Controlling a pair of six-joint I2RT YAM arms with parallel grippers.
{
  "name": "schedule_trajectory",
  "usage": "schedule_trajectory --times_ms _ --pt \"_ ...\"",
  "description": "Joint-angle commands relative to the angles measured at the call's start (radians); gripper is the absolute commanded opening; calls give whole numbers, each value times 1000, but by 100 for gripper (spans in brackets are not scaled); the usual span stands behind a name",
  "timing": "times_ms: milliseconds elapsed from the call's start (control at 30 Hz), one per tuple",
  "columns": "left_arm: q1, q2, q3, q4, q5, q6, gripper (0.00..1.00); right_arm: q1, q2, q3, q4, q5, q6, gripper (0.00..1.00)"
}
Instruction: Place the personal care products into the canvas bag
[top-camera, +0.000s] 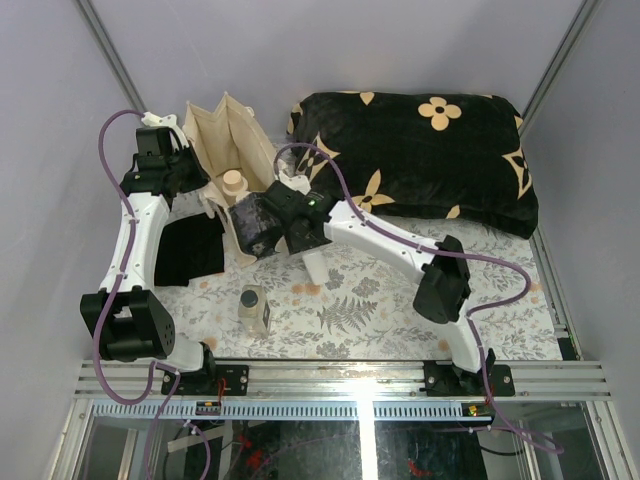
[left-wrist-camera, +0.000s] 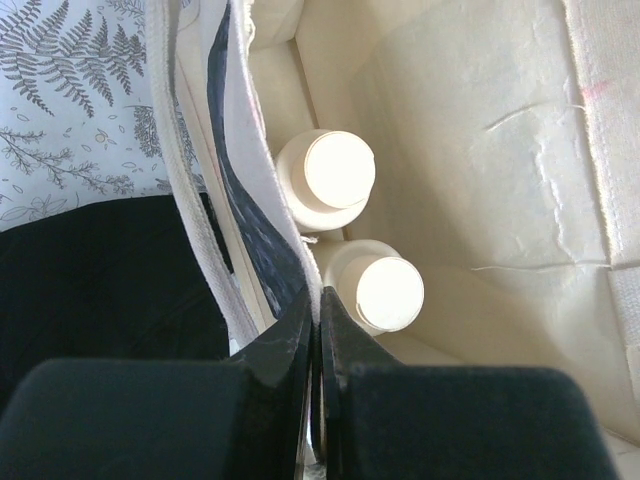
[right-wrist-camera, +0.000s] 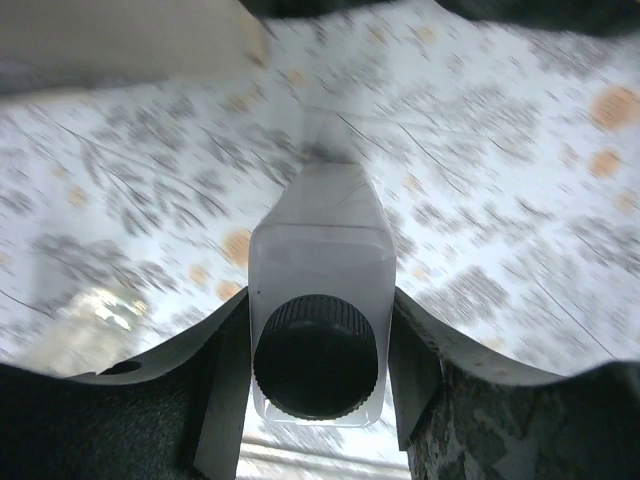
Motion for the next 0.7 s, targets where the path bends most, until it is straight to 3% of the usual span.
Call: schedule_trajectory --times_ms 0,167,333,433,667 --pt "7 -19 -20 54 5 -4 0 1 -204 76 -208 156 -52 0" --pt "8 -12 -14 55 4 -3 0 1 -227 283 -332 336 -73 0" --pt "7 -6 -12 54 -5 -1 0 -8 -243 386 -277 474 -181 0" --pt "8 -5 -12 53 -5 -1 0 -15 -272 372 -122 546 -315 0" --pt "8 0 -6 50 -17 1 0 -15 -400 104 568 510 -766 0"
